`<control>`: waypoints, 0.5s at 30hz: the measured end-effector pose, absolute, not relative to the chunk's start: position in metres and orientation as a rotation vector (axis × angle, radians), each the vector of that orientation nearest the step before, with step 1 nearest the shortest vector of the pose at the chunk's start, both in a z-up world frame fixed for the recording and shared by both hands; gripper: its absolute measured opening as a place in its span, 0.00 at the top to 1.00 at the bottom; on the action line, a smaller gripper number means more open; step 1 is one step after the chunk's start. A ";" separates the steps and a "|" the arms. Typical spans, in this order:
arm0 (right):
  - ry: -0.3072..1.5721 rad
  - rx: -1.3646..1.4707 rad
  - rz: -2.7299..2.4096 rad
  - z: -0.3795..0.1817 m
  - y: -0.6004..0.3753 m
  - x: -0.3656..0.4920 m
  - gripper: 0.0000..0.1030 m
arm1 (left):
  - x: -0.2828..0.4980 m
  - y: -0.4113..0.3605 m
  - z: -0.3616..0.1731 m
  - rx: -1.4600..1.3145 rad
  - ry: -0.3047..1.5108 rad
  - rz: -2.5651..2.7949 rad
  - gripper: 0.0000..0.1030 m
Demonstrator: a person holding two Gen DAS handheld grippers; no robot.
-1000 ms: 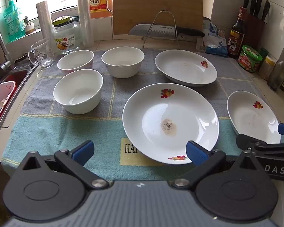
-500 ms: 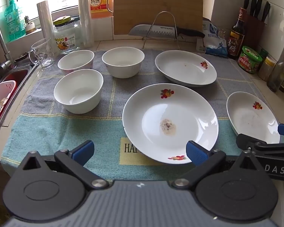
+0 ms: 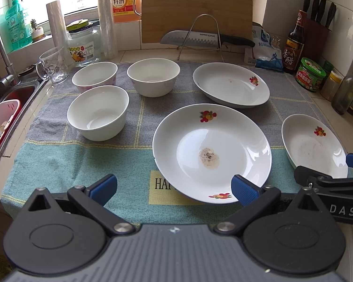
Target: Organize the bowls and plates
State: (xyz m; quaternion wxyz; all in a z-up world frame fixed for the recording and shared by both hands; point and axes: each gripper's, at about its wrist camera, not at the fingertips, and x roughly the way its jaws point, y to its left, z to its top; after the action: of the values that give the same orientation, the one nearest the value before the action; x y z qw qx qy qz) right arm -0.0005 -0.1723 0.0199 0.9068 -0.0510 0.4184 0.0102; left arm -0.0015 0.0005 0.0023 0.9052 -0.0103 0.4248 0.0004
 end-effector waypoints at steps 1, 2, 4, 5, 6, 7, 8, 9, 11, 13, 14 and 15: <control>0.864 -0.105 0.021 0.020 -0.173 0.000 0.00 | -0.001 0.001 0.002 -0.021 0.877 0.001 0.01; 0.864 -0.105 0.021 0.020 -0.172 -0.001 0.00 | -0.001 0.001 0.002 -0.022 0.878 0.001 0.01; 0.864 -0.105 0.021 0.021 -0.173 0.000 0.00 | -0.002 0.001 0.003 -0.023 0.878 0.001 0.01; 0.864 -0.106 0.021 0.021 -0.173 0.000 0.00 | -0.001 0.001 0.003 -0.022 0.878 0.001 0.01; 0.864 -0.105 0.020 0.021 -0.173 0.000 0.00 | -0.002 0.001 0.003 -0.022 0.878 0.001 0.01; 0.863 -0.105 0.020 0.021 -0.173 -0.001 0.00 | -0.002 0.001 0.003 -0.023 0.878 0.000 0.01; 0.864 -0.105 0.021 0.021 -0.173 0.000 0.00 | -0.002 0.001 0.003 -0.022 0.878 0.001 0.01; 0.863 -0.105 0.021 0.021 -0.173 -0.001 0.00 | -0.002 0.001 0.003 -0.022 0.877 0.000 0.01; 0.863 -0.106 0.020 0.021 -0.173 0.000 0.00 | -0.001 0.002 0.004 -0.023 0.877 0.001 0.01; 0.862 -0.106 0.020 0.021 -0.173 -0.001 0.00 | -0.001 0.002 0.004 -0.023 0.877 0.000 0.01; 0.862 -0.106 0.020 0.021 -0.173 -0.001 0.00 | -0.001 0.002 0.004 -0.023 0.877 0.000 0.01; 0.862 -0.106 0.020 0.021 -0.173 -0.001 0.00 | -0.001 0.002 0.004 -0.023 0.876 0.001 0.01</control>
State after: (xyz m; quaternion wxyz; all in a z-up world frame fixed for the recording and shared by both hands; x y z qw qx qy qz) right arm -0.0006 -0.1727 0.0212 0.9071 -0.0512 0.4177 0.0097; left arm -0.0015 0.0021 0.0044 0.9055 -0.0109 0.4242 0.0003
